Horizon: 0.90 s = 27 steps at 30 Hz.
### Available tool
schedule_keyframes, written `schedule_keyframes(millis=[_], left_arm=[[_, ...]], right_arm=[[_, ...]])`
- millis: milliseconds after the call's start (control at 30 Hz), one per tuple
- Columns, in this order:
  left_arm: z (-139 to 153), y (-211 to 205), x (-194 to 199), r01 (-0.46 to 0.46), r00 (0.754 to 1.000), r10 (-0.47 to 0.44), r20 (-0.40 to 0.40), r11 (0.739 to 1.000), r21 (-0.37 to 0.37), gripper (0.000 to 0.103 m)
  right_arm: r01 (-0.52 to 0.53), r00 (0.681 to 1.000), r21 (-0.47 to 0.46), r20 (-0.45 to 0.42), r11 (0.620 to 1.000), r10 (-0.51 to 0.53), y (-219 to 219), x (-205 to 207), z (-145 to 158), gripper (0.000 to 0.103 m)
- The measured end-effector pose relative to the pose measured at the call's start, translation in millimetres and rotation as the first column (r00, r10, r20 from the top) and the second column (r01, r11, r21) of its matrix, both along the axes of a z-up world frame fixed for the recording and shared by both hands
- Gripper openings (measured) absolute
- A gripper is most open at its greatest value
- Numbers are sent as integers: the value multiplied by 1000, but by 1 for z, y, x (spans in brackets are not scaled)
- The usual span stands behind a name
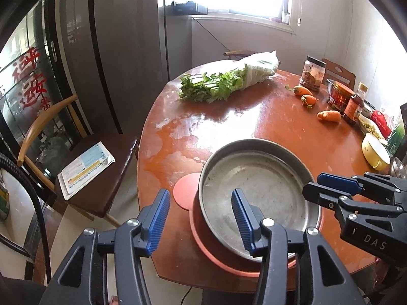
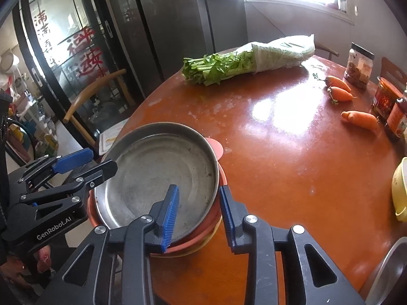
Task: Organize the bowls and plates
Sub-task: 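Move the right gripper to the rim of a stainless steel bowl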
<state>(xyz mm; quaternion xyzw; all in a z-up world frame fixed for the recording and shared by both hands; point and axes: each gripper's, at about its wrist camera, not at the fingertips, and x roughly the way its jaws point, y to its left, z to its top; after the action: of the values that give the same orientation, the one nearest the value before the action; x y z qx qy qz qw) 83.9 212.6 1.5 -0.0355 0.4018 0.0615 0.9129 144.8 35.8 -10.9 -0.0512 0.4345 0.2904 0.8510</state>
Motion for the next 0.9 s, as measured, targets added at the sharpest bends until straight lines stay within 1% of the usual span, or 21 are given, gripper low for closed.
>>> schedule_keyframes(millis=[67,167,300,433,633,900], left_arm=[[4,0,-1,-6,1000,6,14,1000,1,52],[10,-3,-5,-9,999,9,31,1000,12,56],[19,-11,-8,-8,999,7,49,1000,23,62],[32,-23,-11,-8,997,6,82,1000,27,64],[48,-55,-14,30,992,-33,121,999,30,68],[64,-113,-10,114,983,-117,138,993,34,69]], right_arm=[[3,1000,8,7,1000,-3,-3,0,3,34],[12,999,13,29,1000,-12,-9,-3,10,35],[32,997,22,66,999,-33,-21,-7,22,46],[54,992,19,116,998,-56,-36,-16,35,52],[107,979,35,171,994,-111,-74,-29,56,59],[177,961,59,203,982,-186,-136,-43,74,62]])
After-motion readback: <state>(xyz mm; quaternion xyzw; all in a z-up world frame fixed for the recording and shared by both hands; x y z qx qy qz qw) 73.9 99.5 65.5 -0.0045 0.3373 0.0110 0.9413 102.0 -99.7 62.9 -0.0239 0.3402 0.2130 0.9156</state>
